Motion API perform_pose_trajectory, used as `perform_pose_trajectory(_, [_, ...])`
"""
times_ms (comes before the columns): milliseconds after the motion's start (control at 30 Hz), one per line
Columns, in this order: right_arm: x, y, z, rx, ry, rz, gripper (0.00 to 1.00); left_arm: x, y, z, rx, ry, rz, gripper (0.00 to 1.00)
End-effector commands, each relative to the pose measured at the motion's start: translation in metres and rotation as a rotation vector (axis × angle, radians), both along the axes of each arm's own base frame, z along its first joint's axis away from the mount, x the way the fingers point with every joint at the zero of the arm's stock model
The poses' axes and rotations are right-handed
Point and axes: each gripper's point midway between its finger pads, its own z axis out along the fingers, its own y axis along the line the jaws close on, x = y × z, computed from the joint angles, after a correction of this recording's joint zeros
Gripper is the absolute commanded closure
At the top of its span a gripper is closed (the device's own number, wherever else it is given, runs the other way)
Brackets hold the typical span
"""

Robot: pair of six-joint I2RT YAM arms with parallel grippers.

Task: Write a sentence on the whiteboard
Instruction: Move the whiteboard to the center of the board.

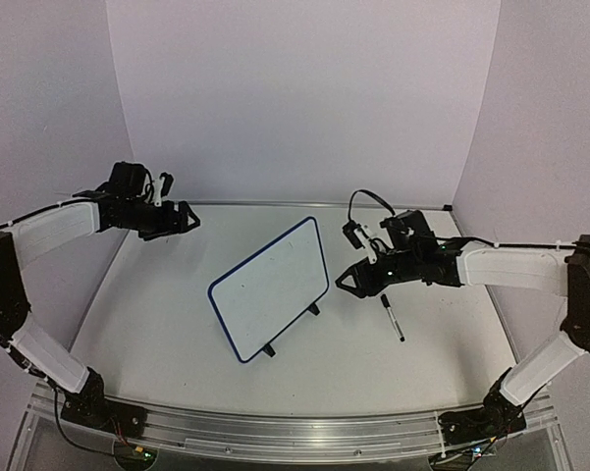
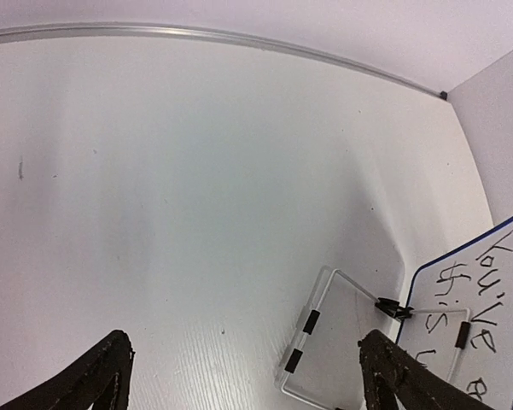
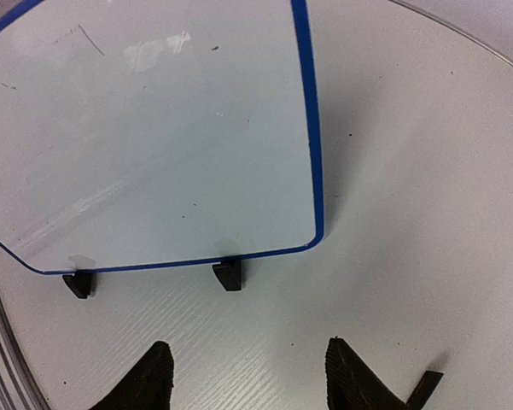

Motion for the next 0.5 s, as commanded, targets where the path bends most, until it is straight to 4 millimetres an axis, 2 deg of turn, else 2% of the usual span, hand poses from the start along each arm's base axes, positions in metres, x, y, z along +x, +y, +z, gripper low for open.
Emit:
perform_pose_trajectory(0, [0.004,0.032,-0.017,-0.063,-0.044,0.080,0.46,-0.023,0.025,0.040,-0.055,-0.039,0.135,0.04])
perform_pose_trajectory(100, [0.001,0.048,-0.037,-0.093,-0.044,0.110,0.49,-0.036,0.031,0.050,-0.052,-0.039,0.144,0.02])
perform_pose_trajectory(233, [0.002,0.059,-0.061,-0.102,-0.045,0.112,0.53,-0.050,0.030,0.061,-0.068,-0.026,0.130,0.02])
perform_pose_trajectory(467, [0.011,0.065,-0.082,-0.080,-0.054,0.081,0.56,-0.062,0.028,0.092,-0.120,-0.071,0.111,0.02])
